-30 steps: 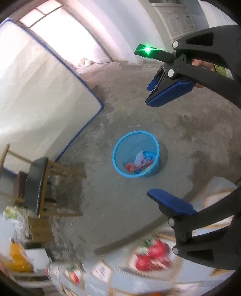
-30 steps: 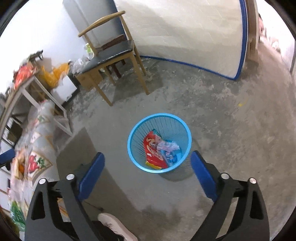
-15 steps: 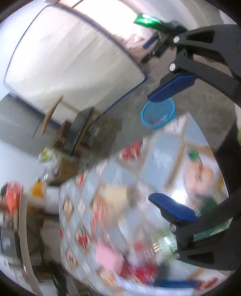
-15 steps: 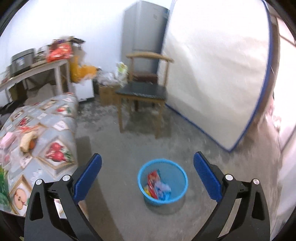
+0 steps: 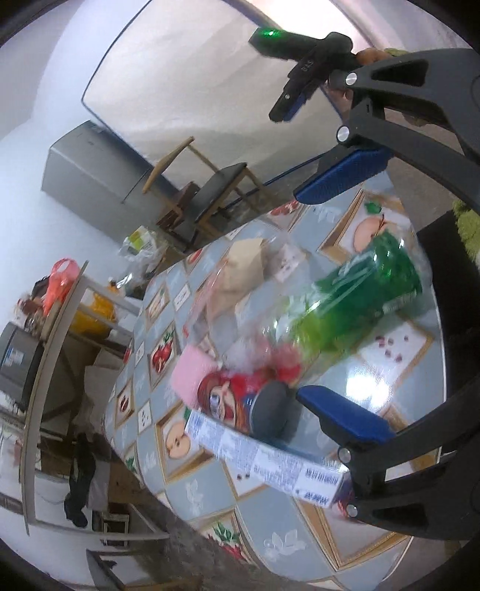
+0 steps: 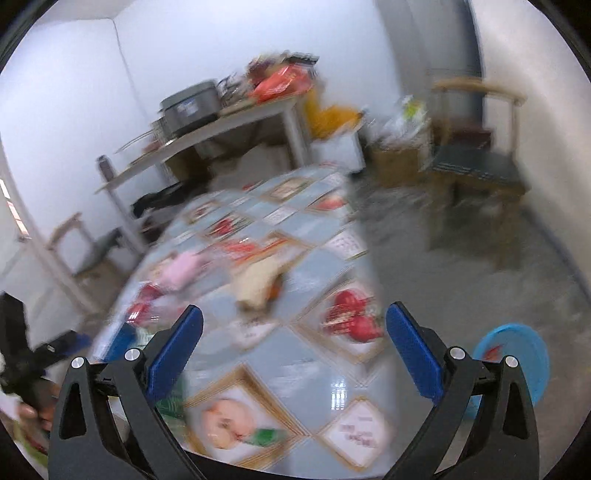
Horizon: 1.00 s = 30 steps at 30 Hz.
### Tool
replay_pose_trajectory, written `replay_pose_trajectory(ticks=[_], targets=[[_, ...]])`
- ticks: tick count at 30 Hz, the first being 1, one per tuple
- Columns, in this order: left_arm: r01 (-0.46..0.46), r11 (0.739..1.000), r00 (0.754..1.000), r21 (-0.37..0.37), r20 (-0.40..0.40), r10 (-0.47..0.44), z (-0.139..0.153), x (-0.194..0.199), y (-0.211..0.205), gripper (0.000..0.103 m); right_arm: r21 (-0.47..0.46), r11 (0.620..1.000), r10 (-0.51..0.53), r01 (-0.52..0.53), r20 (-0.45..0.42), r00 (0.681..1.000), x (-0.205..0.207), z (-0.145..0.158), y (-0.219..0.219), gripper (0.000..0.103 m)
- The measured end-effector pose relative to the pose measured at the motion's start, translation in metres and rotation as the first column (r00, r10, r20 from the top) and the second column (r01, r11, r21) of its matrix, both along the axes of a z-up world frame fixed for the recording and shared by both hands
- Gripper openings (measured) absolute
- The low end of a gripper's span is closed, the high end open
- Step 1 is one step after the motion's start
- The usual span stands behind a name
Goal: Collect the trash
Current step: 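Move both tools back to the table, then grasp the clear plastic container with the left gripper and lift it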
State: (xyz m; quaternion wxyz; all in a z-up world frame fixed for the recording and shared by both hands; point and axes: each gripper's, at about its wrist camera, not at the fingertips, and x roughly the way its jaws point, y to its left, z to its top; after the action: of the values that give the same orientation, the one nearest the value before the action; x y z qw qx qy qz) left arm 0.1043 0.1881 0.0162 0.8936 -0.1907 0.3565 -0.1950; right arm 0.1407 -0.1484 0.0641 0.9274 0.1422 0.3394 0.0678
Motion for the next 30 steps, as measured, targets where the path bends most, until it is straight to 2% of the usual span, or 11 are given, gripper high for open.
replay_pose_trajectory(ticks=[3, 5, 12, 15, 17, 19, 21, 25, 30], targets=[[-0.013, 1.000, 1.000, -0.001, -0.010, 0.013, -0.008, 0.002, 0.007, 0.095, 0.068, 0.994, 0.093, -0.089, -0.055, 0.994, 0.026, -0.020, 0.026, 0.090], [-0.002, 1.000, 1.000, -0.018, -0.021, 0.001, -0.012, 0.005, 0.007, 0.095, 0.094, 0.988, 0.137, -0.126, -0.124, 0.983, 0.046, -0.039, 0.045, 0.079], [0.071, 0.993, 0.997, -0.093, 0.028, -0.069, -0.014, 0.003, 0.002, 0.094, 0.149, 0.977, 0.184, -0.152, -0.236, 0.954, 0.086, -0.081, 0.072, 0.054], [0.109, 0.989, 0.994, -0.104, 0.041, -0.105, -0.015, 0.004, -0.004, 0.094, 0.137, 0.978, 0.192, -0.159, -0.276, 0.942, 0.100, -0.092, 0.078, 0.037], [0.127, 0.987, 0.991, -0.101, 0.049, -0.123, -0.015, 0.004, -0.010, 0.094, 0.128, 0.977, 0.201, -0.169, -0.301, 0.932, 0.103, -0.097, 0.083, 0.018], [0.143, 0.985, 0.989, -0.100, 0.049, -0.138, -0.015, 0.005, -0.016, 0.094, 0.112, 0.978, 0.203, -0.176, -0.308, 0.929, 0.102, -0.099, 0.086, 0.010], [0.154, 0.983, 0.988, -0.103, 0.044, -0.150, -0.015, 0.006, -0.020, 0.092, 0.104, 0.977, 0.210, -0.187, -0.306, 0.929, 0.098, -0.099, 0.085, 0.009], [0.190, 0.974, 0.982, -0.123, 0.022, -0.189, -0.017, 0.008, -0.032, 0.080, 0.085, 0.977, 0.215, -0.198, -0.313, 0.925, 0.081, -0.097, 0.077, 0.008], [0.239, 0.964, 0.971, -0.116, 0.018, -0.239, -0.015, 0.003, -0.052, 0.075, 0.066, 0.983, 0.182, -0.169, -0.330, 0.926, 0.048, -0.095, 0.051, 0.007]])
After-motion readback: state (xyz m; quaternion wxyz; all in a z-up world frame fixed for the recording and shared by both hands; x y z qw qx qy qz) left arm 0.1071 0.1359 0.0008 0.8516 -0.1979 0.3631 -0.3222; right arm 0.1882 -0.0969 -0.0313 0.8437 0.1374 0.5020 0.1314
